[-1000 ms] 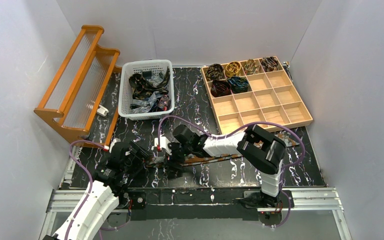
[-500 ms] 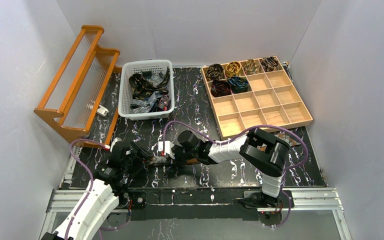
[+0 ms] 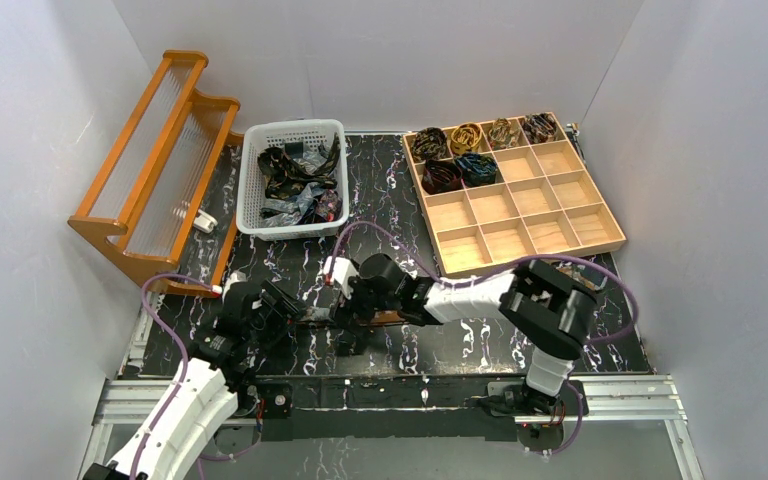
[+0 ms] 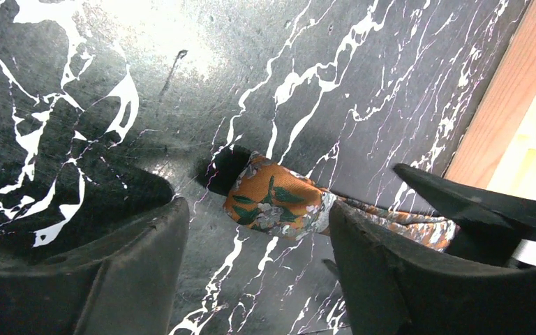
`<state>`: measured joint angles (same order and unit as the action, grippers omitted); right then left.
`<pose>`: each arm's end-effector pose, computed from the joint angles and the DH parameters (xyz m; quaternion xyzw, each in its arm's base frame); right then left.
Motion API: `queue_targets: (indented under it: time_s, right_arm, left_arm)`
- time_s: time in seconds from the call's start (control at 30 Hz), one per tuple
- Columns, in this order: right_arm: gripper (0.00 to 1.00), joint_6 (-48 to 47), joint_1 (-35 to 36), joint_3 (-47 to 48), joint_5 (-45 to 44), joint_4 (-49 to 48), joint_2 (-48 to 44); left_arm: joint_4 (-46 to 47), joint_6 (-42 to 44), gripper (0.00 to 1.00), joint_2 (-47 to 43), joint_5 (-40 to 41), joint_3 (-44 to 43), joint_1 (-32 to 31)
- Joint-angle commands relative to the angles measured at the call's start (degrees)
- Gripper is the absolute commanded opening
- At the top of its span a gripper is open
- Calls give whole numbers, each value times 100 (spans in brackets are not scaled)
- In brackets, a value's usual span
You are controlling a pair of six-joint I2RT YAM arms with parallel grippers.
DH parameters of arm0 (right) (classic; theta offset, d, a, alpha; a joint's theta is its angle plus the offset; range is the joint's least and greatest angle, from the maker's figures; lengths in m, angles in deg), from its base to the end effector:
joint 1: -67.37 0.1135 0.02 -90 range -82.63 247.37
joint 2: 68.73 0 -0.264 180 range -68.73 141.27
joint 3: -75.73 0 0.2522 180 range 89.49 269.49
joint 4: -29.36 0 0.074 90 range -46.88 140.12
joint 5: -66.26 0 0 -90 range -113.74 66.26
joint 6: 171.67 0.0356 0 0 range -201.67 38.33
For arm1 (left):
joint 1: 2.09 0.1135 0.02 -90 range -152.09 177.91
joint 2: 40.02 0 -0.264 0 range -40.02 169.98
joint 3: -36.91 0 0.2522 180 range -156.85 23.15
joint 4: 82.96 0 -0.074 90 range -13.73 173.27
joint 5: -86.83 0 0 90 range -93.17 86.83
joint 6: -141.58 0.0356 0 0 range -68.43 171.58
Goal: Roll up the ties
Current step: Flatten out the tie at the center of the board.
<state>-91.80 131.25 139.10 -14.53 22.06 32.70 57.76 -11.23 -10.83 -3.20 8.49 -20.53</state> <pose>0.1554 0.3299 0.1610 -0.5532 0.6681 0.2850 0.4079 0.1191 -0.0397 0.1683 -0.3422 0.8394 -0.2751 0.3203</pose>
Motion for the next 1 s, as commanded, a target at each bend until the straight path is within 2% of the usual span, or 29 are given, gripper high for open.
queue_targets:
  time_s: [0.0, 0.03, 0.13, 0.3, 0.37, 0.53, 0.6, 0.77, 0.97]
  right_arm:
    - [98, 1576, -67, 215, -1225, 78, -852]
    - [99, 1985, -135, 280, -1358, 284, -961]
    - [99, 3162, -418, 445, -1329, 908, -1119]
    - [99, 3859, -940, 702, 397, 1237, -856]
    - [98, 3928, -964, 753, 851, 1237, -718]
    - [77, 4194, -927, 966, 1654, 1195, -224]
    - [70, 4221, -839, 1117, 1635, 1283, -59]
    - [65, 4108, -624, 1522, 1442, 1590, 213]
    - [58, 3985, -442, 2009, 1454, 2054, 501]
  left_arm:
    - [313, 221, 64, -37, 44, 147, 28]
    - [381, 283, 59, -29, 20, 161, 33]
    - [414, 583, 60, -54, 3, 170, 25]
    - [539, 511, 61, -305, -214, 385, 33]
    - [535, 416, 61, -378, -232, 493, 24]
    - [537, 313, 56, -497, -240, 645, 15]
    - [539, 345, 54, -439, -198, 631, 5]
    - [575, 561, 46, -59, -77, 493, 6]
    - [784, 880, 30, 76, -76, 500, 7]
